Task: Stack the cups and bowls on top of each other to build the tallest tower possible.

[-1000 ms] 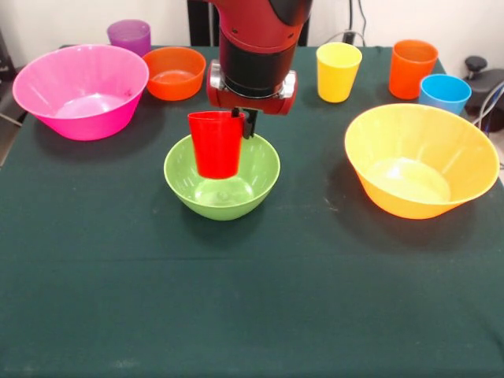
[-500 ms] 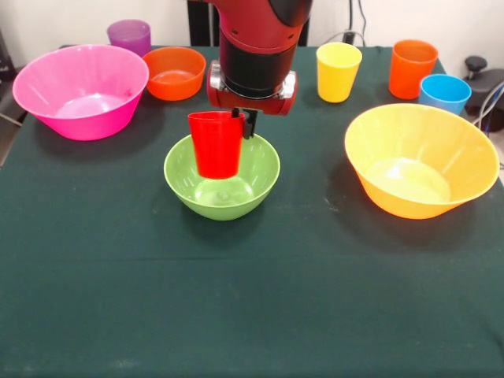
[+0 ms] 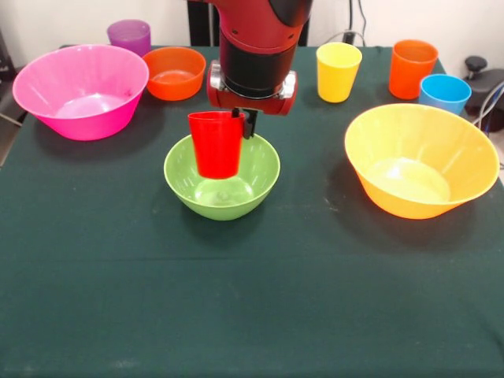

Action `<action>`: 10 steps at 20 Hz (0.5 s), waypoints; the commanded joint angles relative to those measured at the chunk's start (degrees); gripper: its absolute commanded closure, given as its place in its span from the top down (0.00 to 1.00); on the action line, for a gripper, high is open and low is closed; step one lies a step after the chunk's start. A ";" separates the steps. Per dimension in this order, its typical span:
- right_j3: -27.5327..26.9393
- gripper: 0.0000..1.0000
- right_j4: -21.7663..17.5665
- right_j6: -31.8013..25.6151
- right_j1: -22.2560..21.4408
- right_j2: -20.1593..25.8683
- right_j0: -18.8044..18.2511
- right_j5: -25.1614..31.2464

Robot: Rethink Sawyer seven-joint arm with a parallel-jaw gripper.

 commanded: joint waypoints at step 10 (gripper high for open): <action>3.24 0.00 -3.88 -2.04 2.10 1.54 0.47 -6.57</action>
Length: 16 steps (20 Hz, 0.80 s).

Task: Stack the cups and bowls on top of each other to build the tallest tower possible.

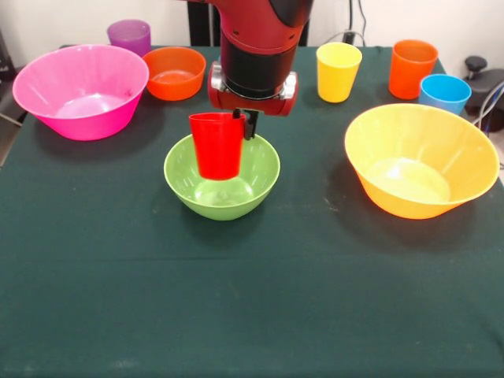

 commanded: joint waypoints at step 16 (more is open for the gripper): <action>4.02 0.00 -3.22 -2.02 2.36 1.57 0.26 -7.94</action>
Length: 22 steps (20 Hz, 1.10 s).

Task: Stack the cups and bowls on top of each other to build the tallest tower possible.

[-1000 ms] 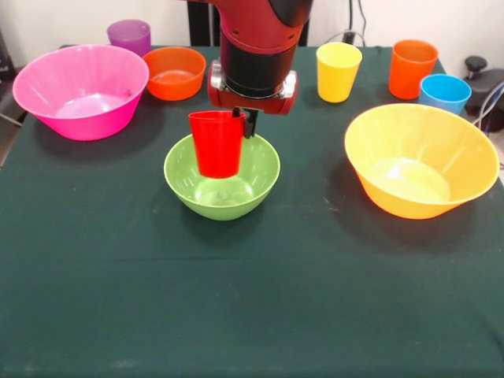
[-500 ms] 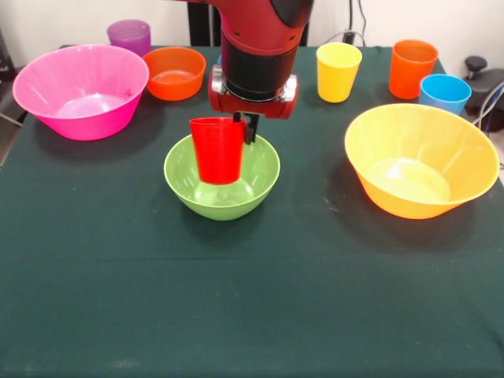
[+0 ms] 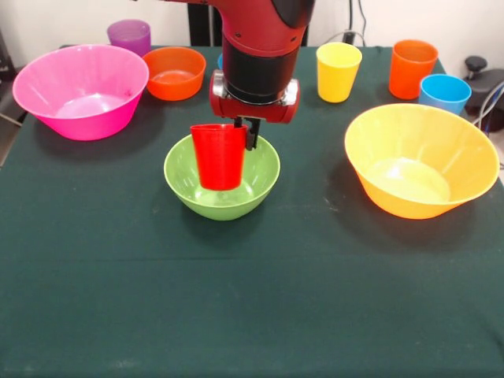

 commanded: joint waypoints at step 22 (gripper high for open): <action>3.36 0.00 -3.61 -1.28 2.18 1.13 0.76 -4.01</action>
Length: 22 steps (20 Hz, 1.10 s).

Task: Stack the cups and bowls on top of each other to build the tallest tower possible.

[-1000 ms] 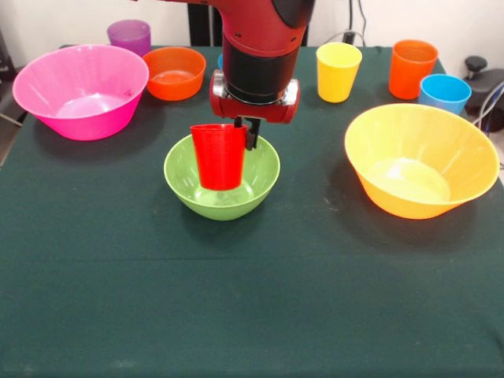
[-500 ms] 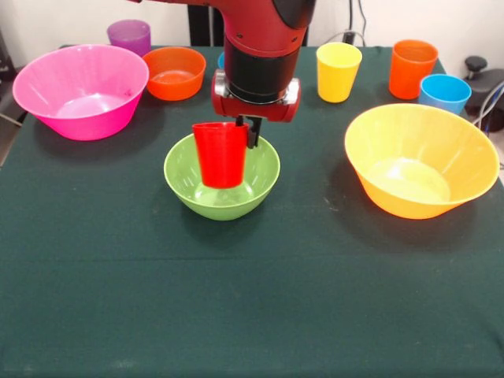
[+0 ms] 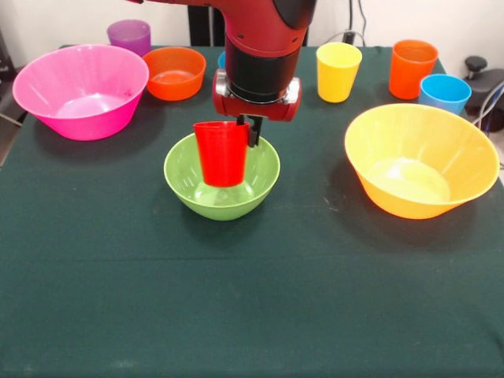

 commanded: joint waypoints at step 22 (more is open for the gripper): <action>1.49 0.00 -3.79 -1.09 4.10 1.57 0.41 -5.98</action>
